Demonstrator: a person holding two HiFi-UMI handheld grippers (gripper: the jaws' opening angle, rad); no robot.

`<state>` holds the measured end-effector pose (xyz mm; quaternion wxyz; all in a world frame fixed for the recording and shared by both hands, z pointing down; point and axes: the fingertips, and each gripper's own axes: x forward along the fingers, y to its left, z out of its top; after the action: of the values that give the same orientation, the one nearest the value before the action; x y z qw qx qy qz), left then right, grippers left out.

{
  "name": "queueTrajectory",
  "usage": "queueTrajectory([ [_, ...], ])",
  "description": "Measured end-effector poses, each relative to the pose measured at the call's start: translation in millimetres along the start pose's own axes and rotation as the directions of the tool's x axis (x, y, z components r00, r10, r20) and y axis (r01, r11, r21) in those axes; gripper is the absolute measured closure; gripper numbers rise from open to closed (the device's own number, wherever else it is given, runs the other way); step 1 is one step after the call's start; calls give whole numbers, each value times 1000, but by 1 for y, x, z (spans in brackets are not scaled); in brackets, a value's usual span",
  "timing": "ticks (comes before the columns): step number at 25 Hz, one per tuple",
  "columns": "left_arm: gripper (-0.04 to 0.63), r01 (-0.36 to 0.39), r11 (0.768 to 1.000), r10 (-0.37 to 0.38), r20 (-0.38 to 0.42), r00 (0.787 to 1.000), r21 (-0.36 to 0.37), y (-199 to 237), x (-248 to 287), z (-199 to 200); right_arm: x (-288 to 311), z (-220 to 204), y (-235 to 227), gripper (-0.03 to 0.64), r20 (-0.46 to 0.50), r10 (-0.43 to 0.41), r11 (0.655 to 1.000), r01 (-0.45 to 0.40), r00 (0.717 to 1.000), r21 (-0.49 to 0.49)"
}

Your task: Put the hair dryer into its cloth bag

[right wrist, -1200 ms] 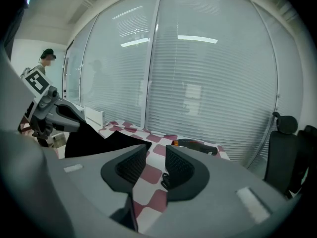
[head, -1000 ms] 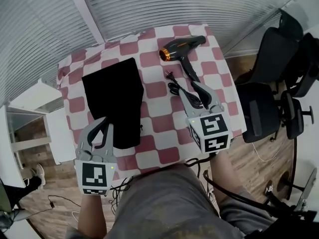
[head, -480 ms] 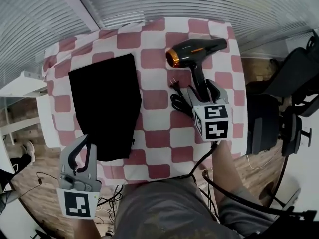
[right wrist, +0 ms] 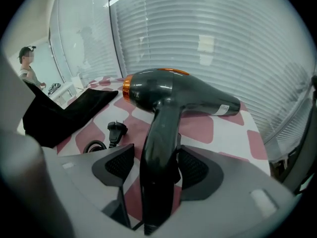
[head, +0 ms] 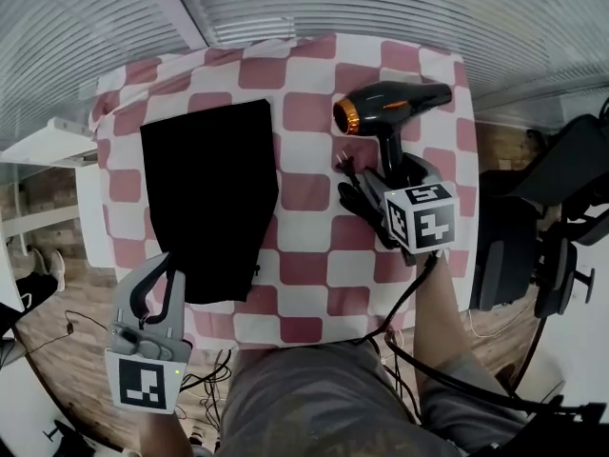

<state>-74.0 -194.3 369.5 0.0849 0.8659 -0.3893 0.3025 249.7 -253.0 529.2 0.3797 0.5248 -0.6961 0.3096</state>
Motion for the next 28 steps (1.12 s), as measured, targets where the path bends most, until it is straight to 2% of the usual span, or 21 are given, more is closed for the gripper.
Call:
queueTrajectory([
  [1, 580, -2, 1000, 2, 10, 1000, 4, 0, 0, 1, 1, 2, -1, 311, 8, 3, 1000, -3, 1000, 0],
  [3, 580, -17, 1000, 16, 29, 999, 17, 0, 0, 4, 1, 7, -3, 394, 37, -8, 1000, 8, 999, 13],
  [8, 580, -42, 998, 39, 49, 998, 48, -9, -8, 8, -22, 20, -1, 407, 128, -20, 1000, 21, 992, 0],
  [13, 580, -61, 996, 57, 54, 997, 65, -13, -14, 12, -50, 42, 23, 408, 226, 79, 995, -62, 971, -83],
  [17, 580, -74, 997, 71, 82, 994, 27, -16, -20, 20, -79, 59, 44, 408, 277, 169, 978, -126, 946, -169],
  [19, 580, -77, 997, 77, 77, 994, 2, -18, -27, 18, -93, 62, 57, 408, 288, 203, 967, -144, 936, -212],
  [23, 580, -84, 996, 83, 74, 994, 9, -17, -40, 22, -118, 65, 83, 408, 300, 268, 938, -177, 915, -297],
  [28, 579, -46, 999, 46, 78, 996, -10, -19, -44, 26, -140, 52, 117, 408, 286, 350, 893, -226, 892, -389],
])
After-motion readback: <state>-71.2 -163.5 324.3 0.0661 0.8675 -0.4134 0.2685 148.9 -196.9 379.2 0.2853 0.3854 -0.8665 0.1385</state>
